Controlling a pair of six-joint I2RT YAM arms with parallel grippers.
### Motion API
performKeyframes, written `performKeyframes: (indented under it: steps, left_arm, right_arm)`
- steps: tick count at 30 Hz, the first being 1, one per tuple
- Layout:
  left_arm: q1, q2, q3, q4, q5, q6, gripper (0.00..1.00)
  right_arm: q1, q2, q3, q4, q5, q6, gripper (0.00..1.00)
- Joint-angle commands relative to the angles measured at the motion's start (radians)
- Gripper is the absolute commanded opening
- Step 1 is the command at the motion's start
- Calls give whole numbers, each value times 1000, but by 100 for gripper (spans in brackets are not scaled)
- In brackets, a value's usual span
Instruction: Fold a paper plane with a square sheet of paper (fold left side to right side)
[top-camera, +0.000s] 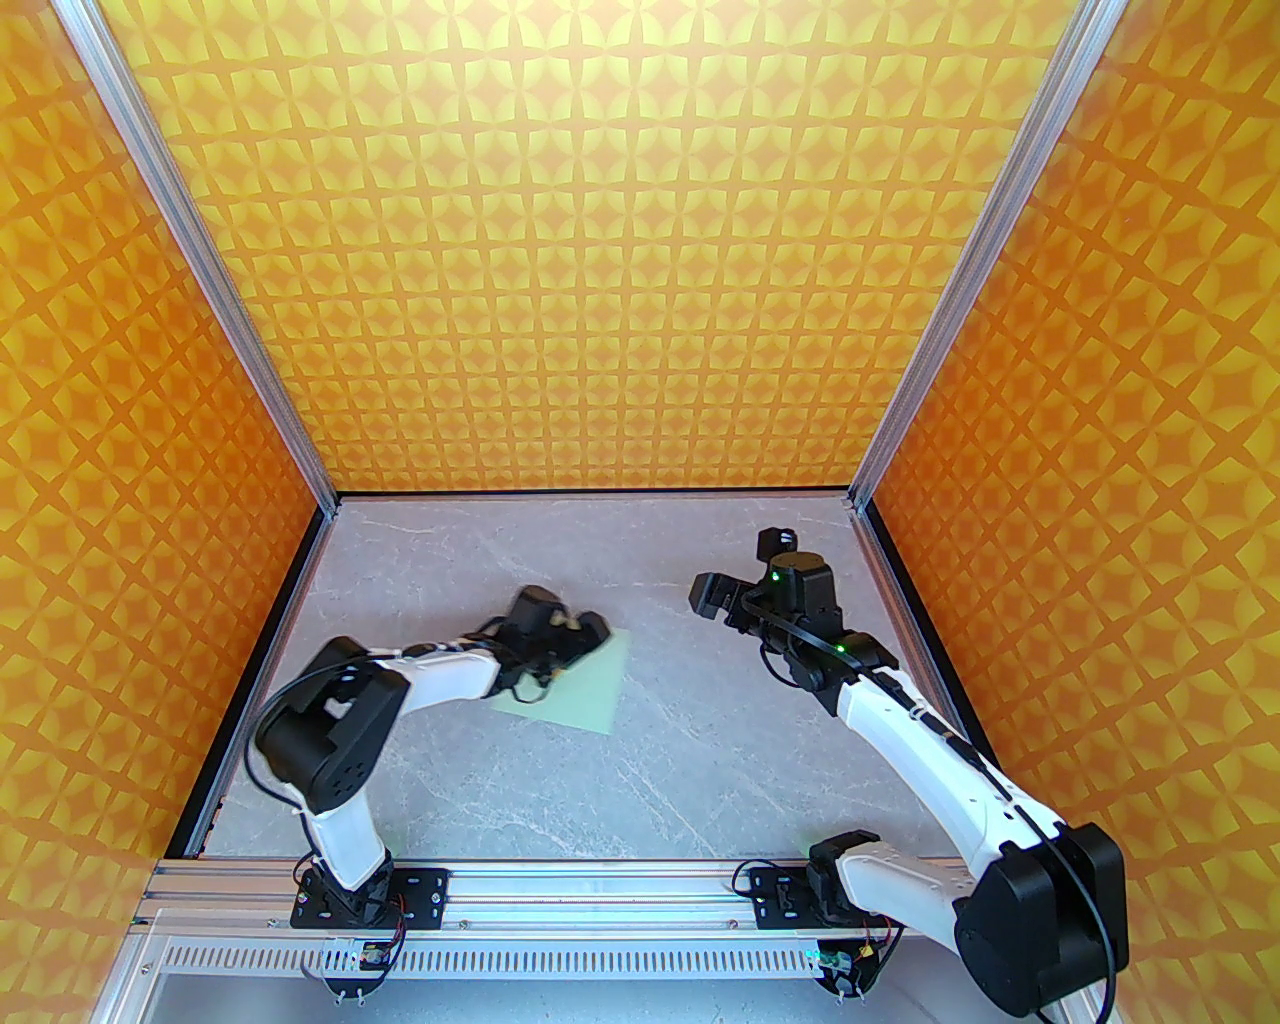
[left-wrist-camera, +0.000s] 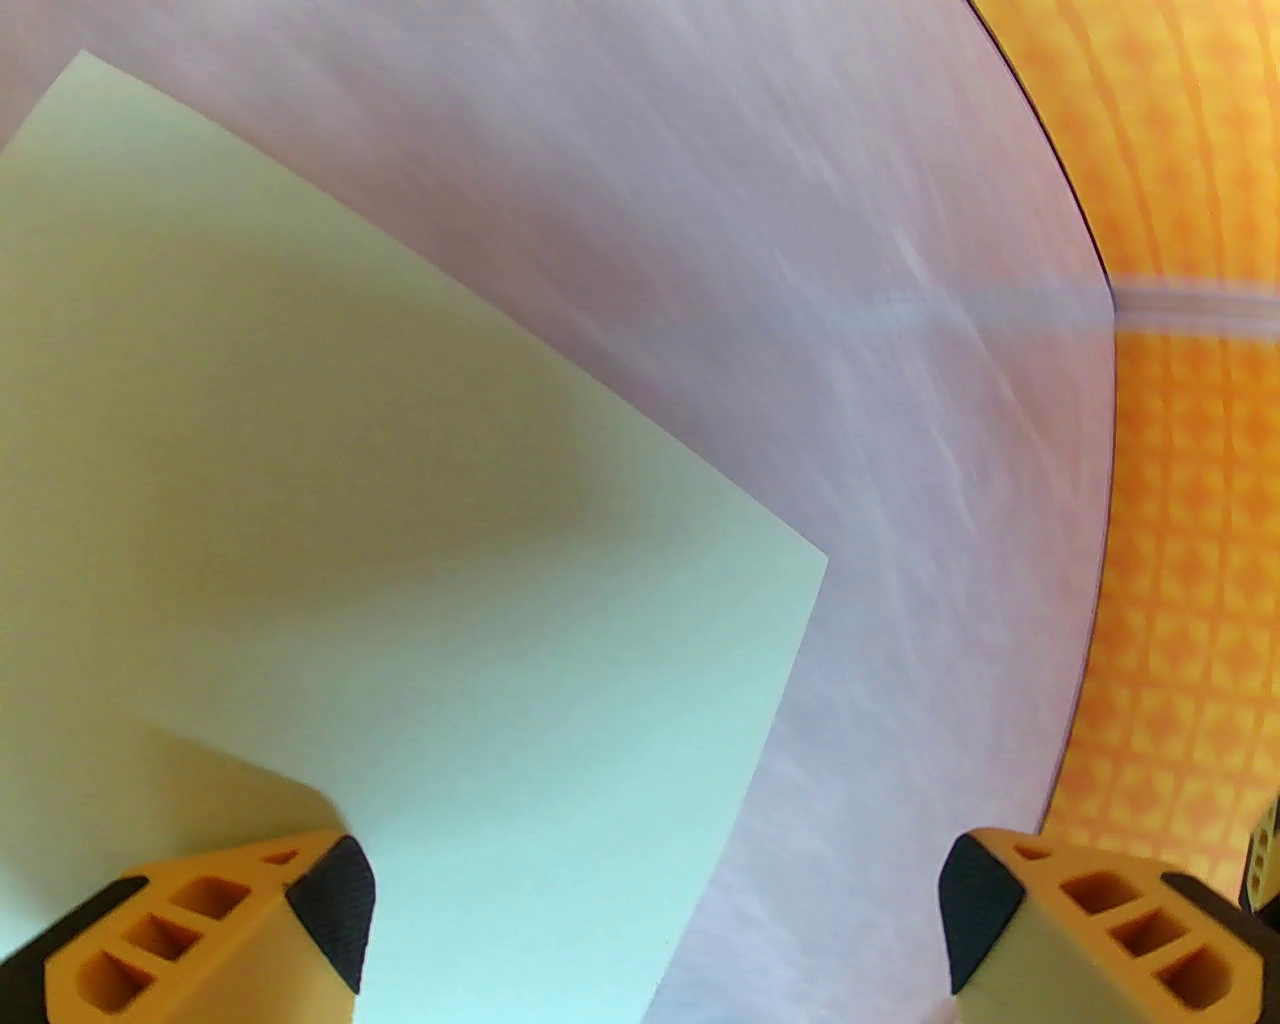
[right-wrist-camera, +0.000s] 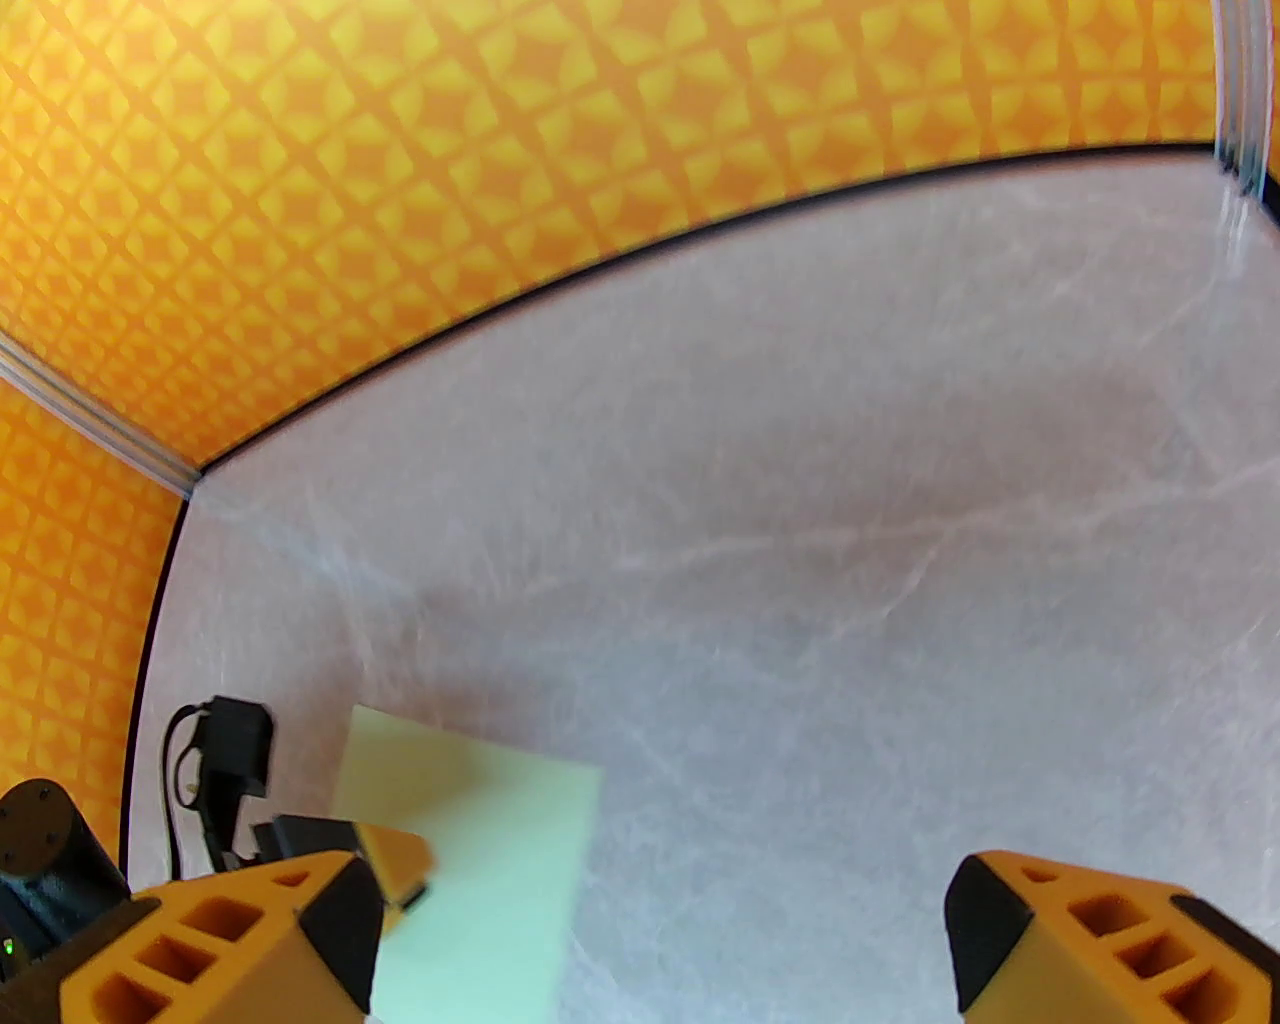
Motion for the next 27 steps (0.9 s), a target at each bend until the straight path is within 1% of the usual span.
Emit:
performKeyframes:
  steps: [1,5,6,8,9,10,11,12,13,15,16,17,20,22,27]
  left_arm:
    - [10,-20,37,-105,-48,-41,99]
    - [29,-102,55,-206,-108,65,99]
    - [40,-125,47,-227,-122,101,99]
    - [66,-163,28,-257,-132,173,99]
    - [83,-182,13,-270,-133,213,99]
    - [99,-198,1,-283,-133,248,99]
    - [116,-217,-12,-303,-132,293,99]
    - [130,-233,-20,-325,-132,332,99]
    - [147,-247,-28,-351,-126,378,99]
    - [171,-267,-33,-401,-121,455,99]
    - [176,-275,-36,-421,-122,485,100]
    - [180,-280,-40,-432,-121,513,98]
    - [182,-285,-49,-442,-117,565,90]
    - [186,-271,-50,-445,-102,570,84]
    - [189,-215,-53,-426,-60,560,75]
  right_arm:
    - [24,21,-5,-19,-49,73,99]
    - [110,49,-55,16,-44,139,99]
    - [133,62,-67,28,-44,161,95]
    - [183,94,-92,72,-42,210,76]
    - [217,121,-104,101,-41,246,59]
    - [232,142,-112,124,-47,265,48]
    - [257,177,-116,152,-53,296,33]
    - [274,205,-113,167,-55,318,24]
    - [297,234,-106,178,-51,336,16]
    - [332,299,-83,186,-37,360,7]
    - [342,319,-72,184,-31,363,3]
    - [354,352,-55,175,-16,376,0]
    - [359,415,-38,180,4,399,0]
    - [359,446,-26,179,15,399,0]
    - [359,516,35,146,31,357,0]
